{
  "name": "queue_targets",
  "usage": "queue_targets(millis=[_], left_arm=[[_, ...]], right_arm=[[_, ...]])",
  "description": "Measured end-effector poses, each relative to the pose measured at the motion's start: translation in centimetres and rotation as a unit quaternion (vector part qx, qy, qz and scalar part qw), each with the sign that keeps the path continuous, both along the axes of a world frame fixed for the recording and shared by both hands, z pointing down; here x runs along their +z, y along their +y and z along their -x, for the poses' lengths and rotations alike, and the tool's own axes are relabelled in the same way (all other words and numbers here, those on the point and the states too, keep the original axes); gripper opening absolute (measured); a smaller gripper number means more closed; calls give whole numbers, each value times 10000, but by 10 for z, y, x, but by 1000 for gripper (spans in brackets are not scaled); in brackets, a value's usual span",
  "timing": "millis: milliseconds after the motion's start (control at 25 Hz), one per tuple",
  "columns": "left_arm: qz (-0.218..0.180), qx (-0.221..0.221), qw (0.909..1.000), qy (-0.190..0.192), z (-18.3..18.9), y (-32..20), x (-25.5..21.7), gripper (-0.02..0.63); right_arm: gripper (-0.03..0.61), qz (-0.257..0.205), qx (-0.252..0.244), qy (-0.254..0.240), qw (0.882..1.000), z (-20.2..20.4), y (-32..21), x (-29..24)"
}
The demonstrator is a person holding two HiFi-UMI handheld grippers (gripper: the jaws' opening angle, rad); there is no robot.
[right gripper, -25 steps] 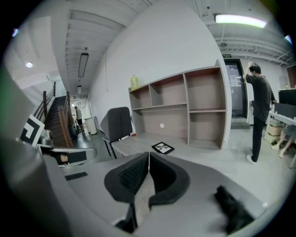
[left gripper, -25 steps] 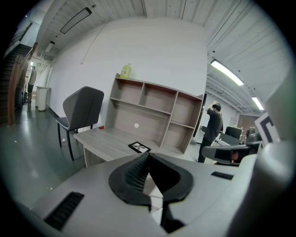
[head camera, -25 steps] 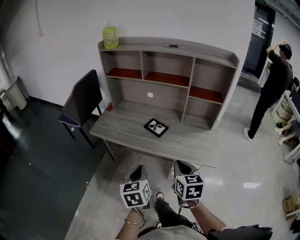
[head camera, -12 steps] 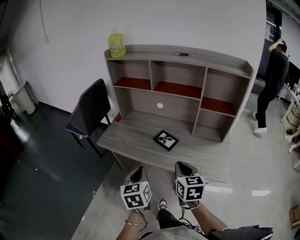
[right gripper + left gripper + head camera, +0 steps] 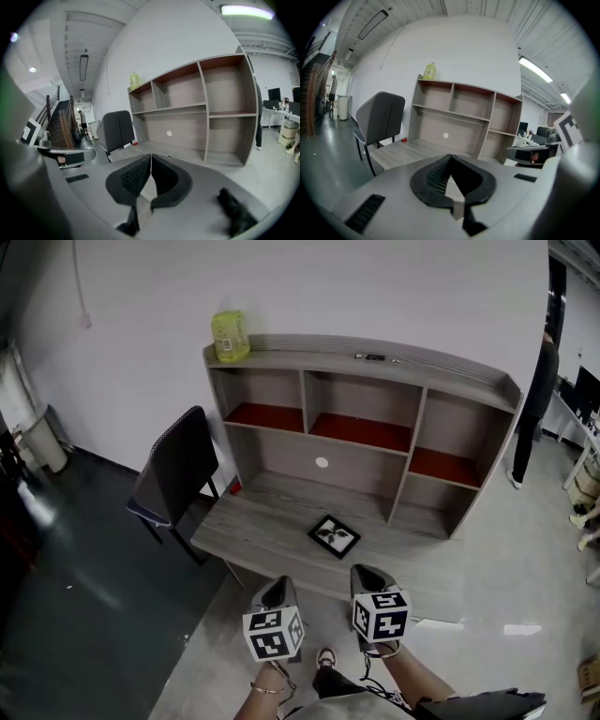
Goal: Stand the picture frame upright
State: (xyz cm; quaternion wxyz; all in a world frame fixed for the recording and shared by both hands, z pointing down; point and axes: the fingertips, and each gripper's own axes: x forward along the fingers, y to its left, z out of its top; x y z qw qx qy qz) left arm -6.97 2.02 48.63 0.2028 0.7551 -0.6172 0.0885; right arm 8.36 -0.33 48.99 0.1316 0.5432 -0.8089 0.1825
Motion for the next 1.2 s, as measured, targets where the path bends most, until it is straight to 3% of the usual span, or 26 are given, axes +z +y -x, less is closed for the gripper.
queue_targets(millis=[680, 1200], left_arm=[[98, -34, 9999, -10, 12, -118, 7, 12], [121, 37, 9997, -194, 12, -202, -3, 12]], right_arm=[[32, 86, 44, -33, 9999, 6, -121, 8], [32, 84, 60, -370, 9993, 10, -212, 3]])
